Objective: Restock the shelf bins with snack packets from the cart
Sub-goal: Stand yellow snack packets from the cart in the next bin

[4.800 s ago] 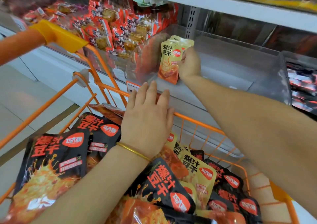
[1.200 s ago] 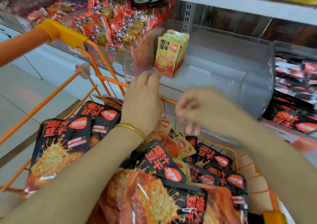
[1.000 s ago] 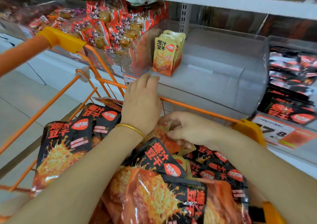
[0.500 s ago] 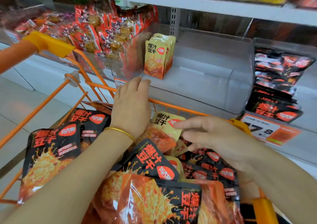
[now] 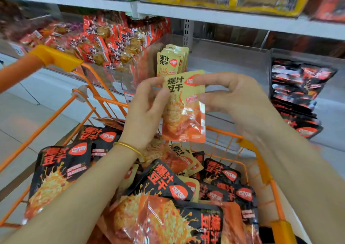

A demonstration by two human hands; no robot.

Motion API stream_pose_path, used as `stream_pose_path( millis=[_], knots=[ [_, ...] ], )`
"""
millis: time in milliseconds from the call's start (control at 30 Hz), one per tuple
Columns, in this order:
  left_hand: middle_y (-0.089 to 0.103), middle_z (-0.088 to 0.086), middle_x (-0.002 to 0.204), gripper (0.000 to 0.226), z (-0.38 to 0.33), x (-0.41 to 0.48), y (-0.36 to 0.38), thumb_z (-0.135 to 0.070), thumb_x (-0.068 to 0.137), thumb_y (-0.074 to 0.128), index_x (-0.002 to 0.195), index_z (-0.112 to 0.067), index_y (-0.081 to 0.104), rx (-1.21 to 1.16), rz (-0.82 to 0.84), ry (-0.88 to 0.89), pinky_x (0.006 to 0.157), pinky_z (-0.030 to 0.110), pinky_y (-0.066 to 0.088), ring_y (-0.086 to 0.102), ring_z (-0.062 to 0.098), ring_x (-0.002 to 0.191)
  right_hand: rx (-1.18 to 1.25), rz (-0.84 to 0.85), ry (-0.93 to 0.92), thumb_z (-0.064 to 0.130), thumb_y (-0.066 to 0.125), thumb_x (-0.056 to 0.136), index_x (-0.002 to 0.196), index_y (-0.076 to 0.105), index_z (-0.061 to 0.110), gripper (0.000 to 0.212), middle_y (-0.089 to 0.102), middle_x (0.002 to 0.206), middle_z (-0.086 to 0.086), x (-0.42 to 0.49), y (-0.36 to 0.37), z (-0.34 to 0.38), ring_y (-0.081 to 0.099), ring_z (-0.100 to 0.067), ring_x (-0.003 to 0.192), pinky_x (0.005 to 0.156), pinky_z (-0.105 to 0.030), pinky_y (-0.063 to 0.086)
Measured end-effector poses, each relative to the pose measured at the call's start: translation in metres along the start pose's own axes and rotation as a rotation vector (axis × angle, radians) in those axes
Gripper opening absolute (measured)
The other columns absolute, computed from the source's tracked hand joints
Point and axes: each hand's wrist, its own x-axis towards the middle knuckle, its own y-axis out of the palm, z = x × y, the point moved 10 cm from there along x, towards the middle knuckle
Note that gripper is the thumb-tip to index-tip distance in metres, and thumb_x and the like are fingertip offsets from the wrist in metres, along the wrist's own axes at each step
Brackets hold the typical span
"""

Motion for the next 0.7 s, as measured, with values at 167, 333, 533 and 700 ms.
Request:
stream_pose_path(
  millis=[167, 333, 533, 700],
  knots=[
    [0.060, -0.006, 0.071, 0.034, 0.008, 0.005, -0.028, -0.007, 0.090, 0.056, 0.121, -0.014, 0.044, -0.147, -0.206, -0.056, 0.073, 0.019, 0.048, 0.059, -0.001, 0.069, 0.292, 0.080, 0.161, 0.003, 0.066, 0.081, 0.105, 0.051, 0.011, 0.029, 0.065, 0.095, -0.008, 0.024, 0.024, -0.030, 0.065, -0.011, 0.064, 0.048, -0.024, 0.051],
    [0.057, -0.010, 0.076, 0.038, 0.011, 0.008, -0.041, -0.012, 0.093, 0.052, 0.130, -0.008, 0.042, -0.124, -0.284, -0.093, 0.065, 0.007, 0.041, 0.054, -0.007, 0.065, -0.085, 0.184, 0.115, 0.013, 0.066, 0.085, 0.079, 0.066, 0.019, 0.008, 0.068, 0.065, 0.009, 0.049, 0.042, -0.029, 0.051, 0.003, 0.046, 0.038, -0.013, 0.025],
    [0.038, 0.015, 0.144, 0.052, 0.024, 0.003, 0.002, -0.040, 0.097, 0.031, 0.138, -0.010, 0.040, 0.700, 0.073, 0.079, 0.111, 0.042, 0.029, 0.033, 0.027, 0.135, -0.223, -0.199, 0.063, 0.012, 0.067, 0.084, 0.078, 0.058, 0.019, 0.012, 0.066, 0.077, -0.005, 0.147, 0.009, -0.055, 0.063, -0.005, 0.051, 0.049, -0.021, 0.052],
    [0.033, 0.017, 0.148, 0.070, 0.038, -0.005, 0.020, -0.050, 0.087, 0.008, 0.141, -0.018, 0.039, 0.965, 0.210, 0.062, 0.114, 0.050, 0.018, 0.026, 0.032, 0.139, -0.774, -0.196, -0.020, 0.022, 0.068, 0.084, 0.110, 0.067, 0.009, 0.029, 0.068, 0.109, -0.014, 0.194, 0.031, -0.091, 0.062, -0.030, 0.102, 0.079, -0.030, 0.042]
  ],
)
